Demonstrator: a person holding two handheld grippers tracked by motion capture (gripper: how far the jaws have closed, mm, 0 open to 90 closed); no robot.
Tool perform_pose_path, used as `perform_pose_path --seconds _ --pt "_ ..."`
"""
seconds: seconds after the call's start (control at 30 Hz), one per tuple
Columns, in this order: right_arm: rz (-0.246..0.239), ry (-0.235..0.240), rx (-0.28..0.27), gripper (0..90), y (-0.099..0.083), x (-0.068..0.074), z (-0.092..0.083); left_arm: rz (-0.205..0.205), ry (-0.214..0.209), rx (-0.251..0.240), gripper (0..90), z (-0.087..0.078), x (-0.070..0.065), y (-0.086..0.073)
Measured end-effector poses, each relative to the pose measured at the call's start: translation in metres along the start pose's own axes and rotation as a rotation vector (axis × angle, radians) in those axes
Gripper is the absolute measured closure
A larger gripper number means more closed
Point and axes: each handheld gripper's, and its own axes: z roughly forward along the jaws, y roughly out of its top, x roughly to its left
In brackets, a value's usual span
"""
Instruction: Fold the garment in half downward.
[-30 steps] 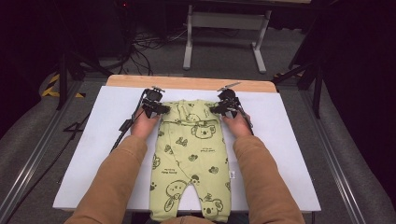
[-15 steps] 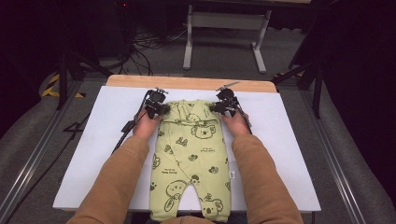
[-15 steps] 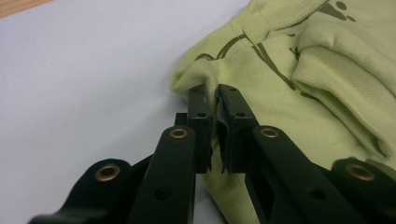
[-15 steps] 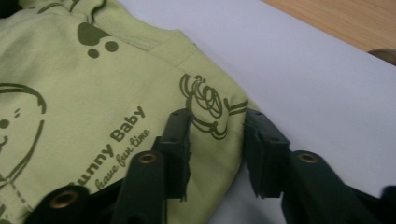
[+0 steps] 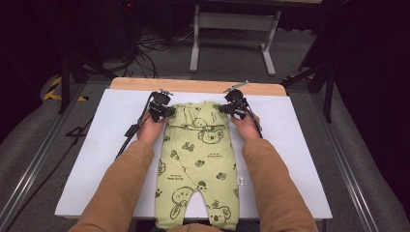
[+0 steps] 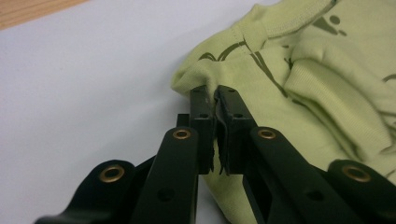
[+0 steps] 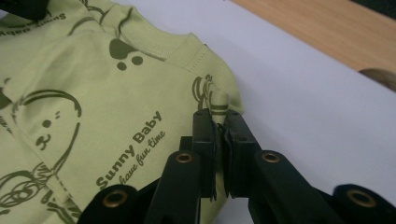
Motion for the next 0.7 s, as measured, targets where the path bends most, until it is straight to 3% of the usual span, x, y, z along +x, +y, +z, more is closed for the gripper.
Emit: perform_pose_path --seconds 0.47,0.7 --pt "-0.023 -0.03 -0.071 86.1 0.025 0.002 -0.032 0.032 0.014 -0.086 85.9 -0.032 -0.001 0.021" --pt "-0.039 -0.041 -0.093 86.2 0.038 0.005 -0.043 0.038 0.021 -0.096 86.0 -0.04 -0.003 0.032"
